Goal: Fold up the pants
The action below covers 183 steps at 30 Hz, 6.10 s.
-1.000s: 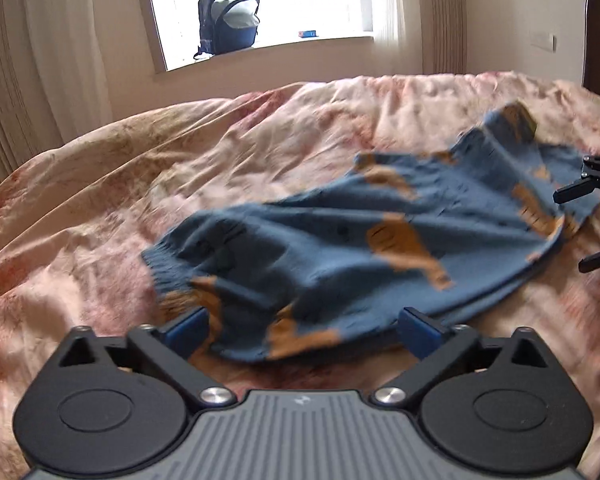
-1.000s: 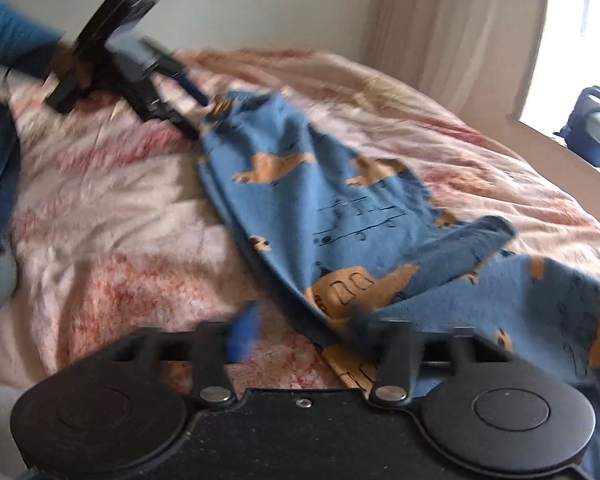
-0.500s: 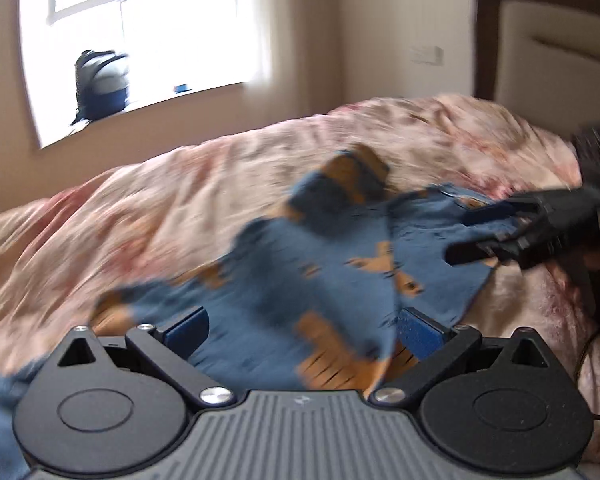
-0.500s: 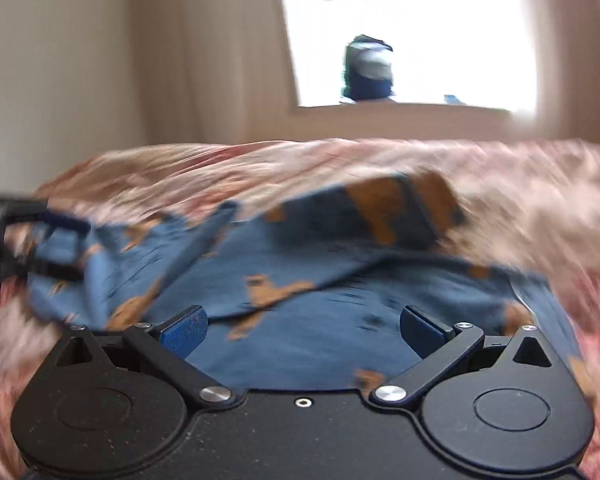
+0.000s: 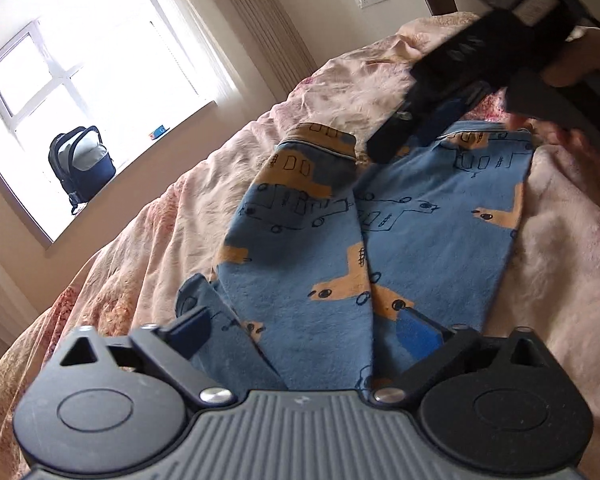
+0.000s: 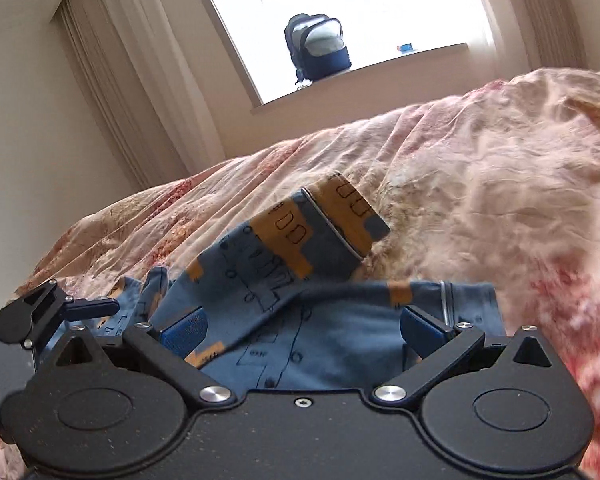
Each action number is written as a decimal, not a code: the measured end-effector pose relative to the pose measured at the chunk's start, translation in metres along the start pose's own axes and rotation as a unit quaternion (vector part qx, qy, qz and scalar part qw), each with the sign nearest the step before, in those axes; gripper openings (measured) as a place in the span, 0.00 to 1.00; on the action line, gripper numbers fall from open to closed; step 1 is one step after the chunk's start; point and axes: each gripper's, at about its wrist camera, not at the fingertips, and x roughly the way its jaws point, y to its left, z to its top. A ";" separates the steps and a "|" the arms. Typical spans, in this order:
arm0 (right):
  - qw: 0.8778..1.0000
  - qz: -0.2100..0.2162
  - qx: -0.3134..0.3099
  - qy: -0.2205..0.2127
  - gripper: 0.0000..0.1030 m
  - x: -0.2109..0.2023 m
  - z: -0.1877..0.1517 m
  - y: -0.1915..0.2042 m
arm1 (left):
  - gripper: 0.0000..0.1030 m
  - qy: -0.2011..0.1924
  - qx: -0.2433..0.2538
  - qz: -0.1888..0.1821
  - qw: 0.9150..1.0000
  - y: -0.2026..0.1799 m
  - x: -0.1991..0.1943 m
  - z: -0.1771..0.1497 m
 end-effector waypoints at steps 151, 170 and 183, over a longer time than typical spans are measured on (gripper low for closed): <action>0.957 -0.256 -0.136 -0.023 0.99 -0.053 -0.069 -0.021 | 1.00 0.084 -0.148 -0.008 0.985 0.054 -0.008 -0.052; 0.949 -0.233 -0.206 0.048 0.99 -0.035 -0.056 0.071 | 1.00 0.166 -0.303 0.133 0.929 0.177 -0.121 -0.192; 0.892 -0.012 -0.422 0.162 0.99 0.073 0.045 0.267 | 1.00 0.089 -0.617 0.252 0.740 0.220 -0.160 -0.247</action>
